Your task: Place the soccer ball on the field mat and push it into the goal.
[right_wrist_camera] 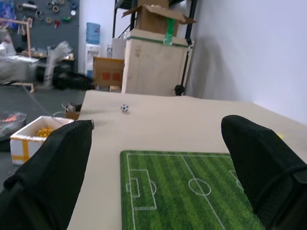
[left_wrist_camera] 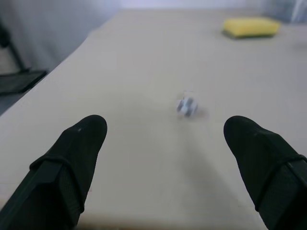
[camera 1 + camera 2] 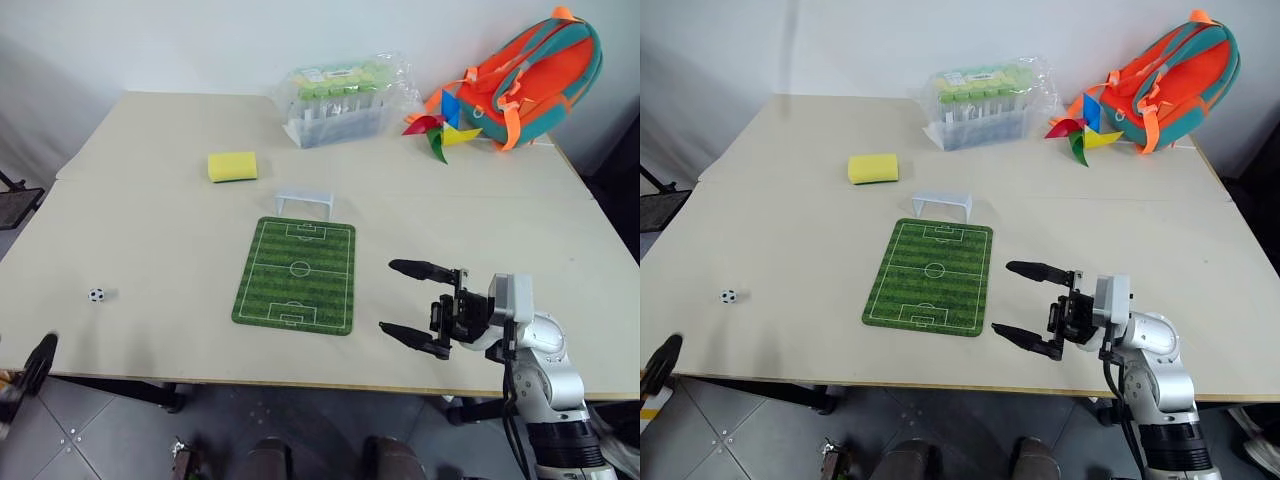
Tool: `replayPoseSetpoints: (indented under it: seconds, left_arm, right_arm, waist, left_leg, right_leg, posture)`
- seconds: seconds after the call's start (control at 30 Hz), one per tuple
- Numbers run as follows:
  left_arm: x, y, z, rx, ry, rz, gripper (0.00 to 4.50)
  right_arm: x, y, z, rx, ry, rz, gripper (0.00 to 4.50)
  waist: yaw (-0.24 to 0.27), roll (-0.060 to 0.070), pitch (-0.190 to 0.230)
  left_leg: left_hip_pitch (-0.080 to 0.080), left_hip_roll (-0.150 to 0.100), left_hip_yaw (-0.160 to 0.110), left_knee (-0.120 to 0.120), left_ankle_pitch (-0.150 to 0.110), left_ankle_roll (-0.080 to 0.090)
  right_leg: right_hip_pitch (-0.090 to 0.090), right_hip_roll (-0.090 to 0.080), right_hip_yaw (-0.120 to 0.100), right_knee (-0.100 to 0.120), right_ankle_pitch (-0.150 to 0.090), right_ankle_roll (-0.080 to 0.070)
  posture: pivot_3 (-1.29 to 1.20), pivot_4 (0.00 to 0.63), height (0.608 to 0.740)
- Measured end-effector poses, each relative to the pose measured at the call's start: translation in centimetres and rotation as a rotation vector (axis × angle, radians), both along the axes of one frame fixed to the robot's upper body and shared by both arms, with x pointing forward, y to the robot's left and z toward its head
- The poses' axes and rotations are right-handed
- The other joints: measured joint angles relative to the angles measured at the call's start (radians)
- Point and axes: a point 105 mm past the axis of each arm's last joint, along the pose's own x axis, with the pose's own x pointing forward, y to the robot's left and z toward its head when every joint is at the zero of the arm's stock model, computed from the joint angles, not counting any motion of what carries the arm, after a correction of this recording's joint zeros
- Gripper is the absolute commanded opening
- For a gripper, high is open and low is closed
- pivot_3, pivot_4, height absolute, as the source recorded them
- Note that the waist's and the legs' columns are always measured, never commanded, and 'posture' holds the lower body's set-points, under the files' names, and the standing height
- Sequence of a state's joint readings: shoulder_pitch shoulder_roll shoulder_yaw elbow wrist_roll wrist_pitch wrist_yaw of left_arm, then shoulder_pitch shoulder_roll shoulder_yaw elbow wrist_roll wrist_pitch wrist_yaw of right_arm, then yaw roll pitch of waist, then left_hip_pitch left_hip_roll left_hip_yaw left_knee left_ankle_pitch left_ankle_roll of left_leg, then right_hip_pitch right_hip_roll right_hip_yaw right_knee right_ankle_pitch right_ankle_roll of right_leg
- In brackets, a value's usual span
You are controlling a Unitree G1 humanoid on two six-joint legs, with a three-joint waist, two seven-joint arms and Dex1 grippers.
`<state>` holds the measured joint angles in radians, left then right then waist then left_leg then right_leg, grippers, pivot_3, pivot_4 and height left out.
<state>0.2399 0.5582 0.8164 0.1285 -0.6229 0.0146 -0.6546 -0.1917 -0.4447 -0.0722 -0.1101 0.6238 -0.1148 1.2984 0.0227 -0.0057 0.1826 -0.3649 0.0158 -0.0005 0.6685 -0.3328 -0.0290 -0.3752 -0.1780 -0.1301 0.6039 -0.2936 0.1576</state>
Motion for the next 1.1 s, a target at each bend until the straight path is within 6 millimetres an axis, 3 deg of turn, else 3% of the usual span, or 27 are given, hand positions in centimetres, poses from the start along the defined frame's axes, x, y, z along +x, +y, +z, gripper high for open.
replayPoseSetpoints:
  seconds: [0.17,0.33,0.43,0.73,0.9,0.97,1.07,1.1]
  left_arm:
    - [4.4,-1.0,0.2,-0.003,0.064,-0.048,4.45]
    - [6.3,-0.5,-1.8,-0.027,0.158,-0.015,4.45]
    - [6.6,-0.1,-2.8,-0.04,0.194,0.017,3.81]
    - [6.6,-0.1,-3.6,-0.034,0.221,0.004,0.87]
    - [7.0,-0.7,-2.9,-0.003,0.178,-0.043,0.85]
    - [7.6,-3.2,-1.3,0.043,0.108,-0.203,0.85]
    - [9.0,-13.7,2.2,0.282,0.039,-0.79,0.85]
    - [9.0,-16.3,2.8,0.339,0.022,-0.934,0.85]
  right_arm:
    - [0.1,-0.1,-0.3,-0.008,0.003,-0.001,4.5]
    - [0.2,0.2,-0.3,0.005,0.007,-0.005,4.5]
    - [0.2,0.2,-0.5,0.007,0.015,-0.021,4.5]
    - [0.0,0.3,-0.7,0.012,0.02,-0.068,4.5]
    - [0.1,0.4,-0.4,0.006,0.008,-0.09,4.5]
    - [-0.1,-0.2,-0.2,-0.031,0.007,-0.1,4.5]
    - [-0.9,-3.4,-0.2,-0.173,0.022,-0.134,4.5]
    - [-1.1,-4.1,-0.2,-0.198,0.02,-0.139,4.5]
  waist:
    - [-0.019,0.0,0.0]
    - [-0.032,0.0,0.0]
    - [-0.027,0.0,0.0]
    - [-0.024,0.0,0.0]
    - [-0.024,-0.001,0.0]
    - [-0.018,-0.001,0.0]
    - [0.022,-0.001,0.0]
    - [0.023,0.0,-0.001]
  left_leg:
    - [0.004,0.0,0.005,-0.004,0.0,0.0]
    - [0.008,0.001,0.01,-0.006,-0.001,-0.001]
    - [0.008,0.002,0.01,-0.006,-0.001,-0.001]
    - [0.009,0.002,0.011,-0.006,-0.001,0.0]
    - [0.009,0.002,0.011,-0.005,-0.001,0.0]
    - [0.007,0.002,0.011,-0.004,-0.002,0.0]
    - [0.006,0.001,0.011,-0.001,-0.003,0.002]
    - [0.006,0.001,0.013,-0.001,-0.003,0.003]
  right_leg:
    - [-0.001,0.001,0.004,0.0,0.0,0.0]
    - [-0.001,0.002,0.008,0.0,0.0,0.0]
    - [-0.001,0.002,0.008,0.0,0.0,0.0]
    - [-0.001,0.002,0.009,0.0,0.0,0.0]
    - [-0.001,0.002,0.009,0.0,0.0,0.0]
    - [-0.001,0.002,0.009,0.0,0.0,0.0]
    - [0.0,0.001,0.009,-0.003,0.002,0.001]
    - [0.0,0.001,0.01,-0.005,0.003,0.001]
  posture:
    - [0.0,0.15,0.74]
    - [0.0,0.15,0.74]
    - [0.0,0.15,0.74]
    - [0.0,0.15,0.74]
    - [0.0,0.15,0.74]
    - [0.0,0.15,0.74]
    - [0.0,0.15,0.74]
    - [0.0,0.15,0.74]
